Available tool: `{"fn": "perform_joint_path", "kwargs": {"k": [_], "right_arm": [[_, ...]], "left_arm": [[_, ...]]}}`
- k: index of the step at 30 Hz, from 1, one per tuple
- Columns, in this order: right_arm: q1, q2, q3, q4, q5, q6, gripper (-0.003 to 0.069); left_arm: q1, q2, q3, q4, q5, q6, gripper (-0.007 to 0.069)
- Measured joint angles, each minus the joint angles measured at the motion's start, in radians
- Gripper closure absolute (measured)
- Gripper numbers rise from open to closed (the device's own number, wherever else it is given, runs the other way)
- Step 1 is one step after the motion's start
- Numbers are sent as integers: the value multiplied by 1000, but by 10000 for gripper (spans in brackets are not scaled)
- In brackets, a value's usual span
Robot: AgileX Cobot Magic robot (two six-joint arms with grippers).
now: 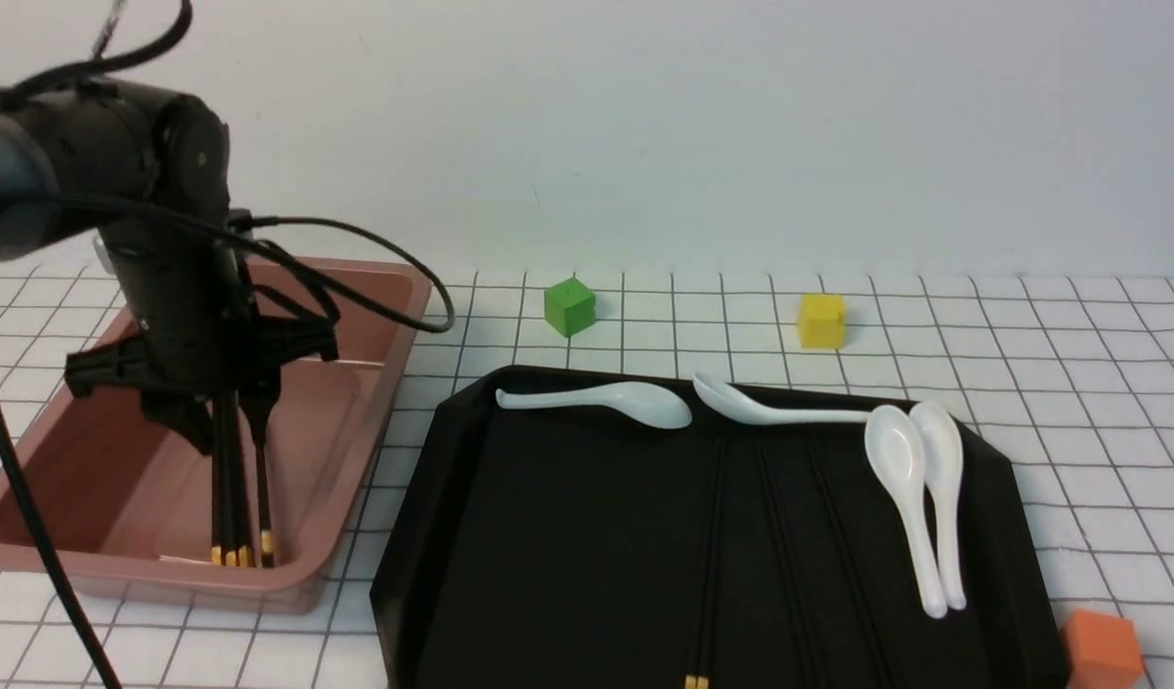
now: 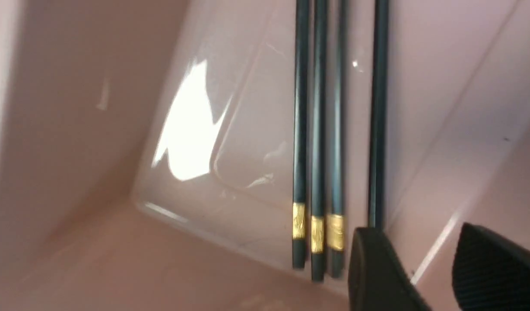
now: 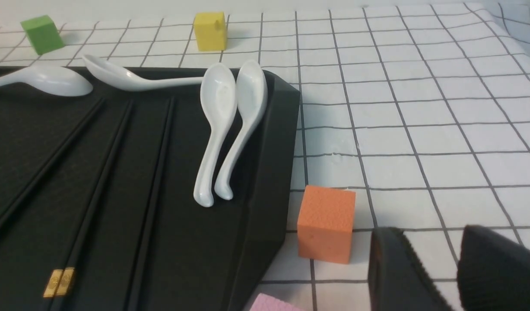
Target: On white black tablecloth take chopsticks from black tray and put them in box.
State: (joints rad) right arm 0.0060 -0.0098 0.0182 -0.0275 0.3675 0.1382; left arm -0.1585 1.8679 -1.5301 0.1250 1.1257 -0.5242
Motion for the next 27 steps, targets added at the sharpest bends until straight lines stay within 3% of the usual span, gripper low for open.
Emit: {"fn": "perform_joint_path", "kwargs": {"k": [4, 5, 7, 14, 19, 27], "right_arm": [[0, 0, 0, 0, 0, 0, 419], [0, 0, 0, 0, 0, 0, 419], [0, 0, 0, 0, 0, 0, 419], [0, 0, 0, 0, 0, 0, 419], [0, 0, 0, 0, 0, 0, 419], [0, 0, 0, 0, 0, 0, 419]], "left_arm": [[0, -77, -57, -2, 70, 48, 441], [0, -142, -68, -6, 85, 72, 522], [0, -229, -66, -13, 96, 102, 613], [0, -511, 64, -97, 80, 173, 637], [0, -848, 418, -190, -213, 290, 637], [0, -1371, 1019, -399, -679, 325, 637]]}}
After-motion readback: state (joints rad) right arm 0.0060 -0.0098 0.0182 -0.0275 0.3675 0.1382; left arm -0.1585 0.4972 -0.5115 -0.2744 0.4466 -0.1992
